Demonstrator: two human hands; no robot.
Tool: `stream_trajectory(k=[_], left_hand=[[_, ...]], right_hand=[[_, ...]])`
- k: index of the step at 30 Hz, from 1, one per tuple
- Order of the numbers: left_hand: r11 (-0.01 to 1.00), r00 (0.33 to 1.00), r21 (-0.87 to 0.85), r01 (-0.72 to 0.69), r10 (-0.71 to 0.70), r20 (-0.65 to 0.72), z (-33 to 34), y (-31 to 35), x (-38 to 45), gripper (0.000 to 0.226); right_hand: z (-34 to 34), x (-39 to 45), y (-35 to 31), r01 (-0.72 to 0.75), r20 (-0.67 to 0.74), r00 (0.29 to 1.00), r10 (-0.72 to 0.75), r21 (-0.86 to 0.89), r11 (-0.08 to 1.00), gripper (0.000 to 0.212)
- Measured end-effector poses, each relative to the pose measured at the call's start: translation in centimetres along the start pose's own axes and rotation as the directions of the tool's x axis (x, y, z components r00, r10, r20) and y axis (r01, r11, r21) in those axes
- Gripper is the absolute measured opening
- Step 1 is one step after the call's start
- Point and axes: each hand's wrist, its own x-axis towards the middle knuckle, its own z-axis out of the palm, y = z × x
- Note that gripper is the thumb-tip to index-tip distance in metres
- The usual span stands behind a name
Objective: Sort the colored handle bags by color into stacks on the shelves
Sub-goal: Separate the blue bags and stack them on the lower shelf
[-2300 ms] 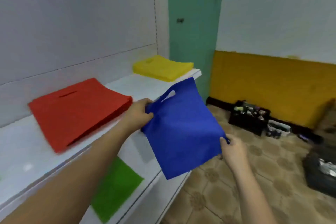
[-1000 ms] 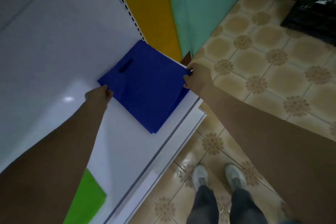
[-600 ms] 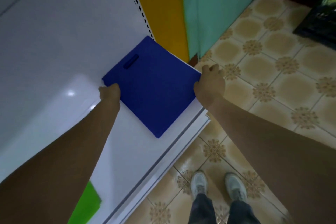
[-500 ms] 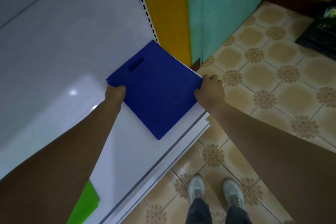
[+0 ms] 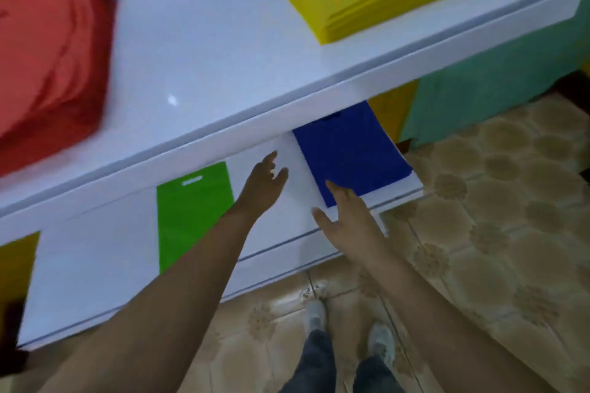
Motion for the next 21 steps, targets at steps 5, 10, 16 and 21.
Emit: stream_trajectory(k=[5,10,16,21], left_hand=[[0.999,0.976,-0.049,-0.007,-0.004,-0.217,-9.7,-4.0,-9.6,0.043],[0.997,0.932,-0.006,-0.083,0.075,-0.354,-19.5,-8.2,-19.0,0.033],[0.982,0.866,0.074,-0.172,0.187,-0.464,-31.2,-13.7,-29.6,0.026],[0.971,0.791,0.14,-0.191,0.237,-0.564,-41.5,-16.6,-35.5,0.023]], right_hand=[[3.4,-4.0,-9.4,0.265,0.156,0.954,-0.257,-0.038,0.963,0.066],[8.2,-8.2,-19.0,0.449,0.202,0.88,-0.429,-0.065,0.891,0.065],[16.6,-14.0,-30.0,0.56,0.195,0.815,-0.546,-0.017,0.829,0.057],[23.3,-17.1,-37.6,0.628,0.187,0.758,-0.625,0.051,0.777,0.053]])
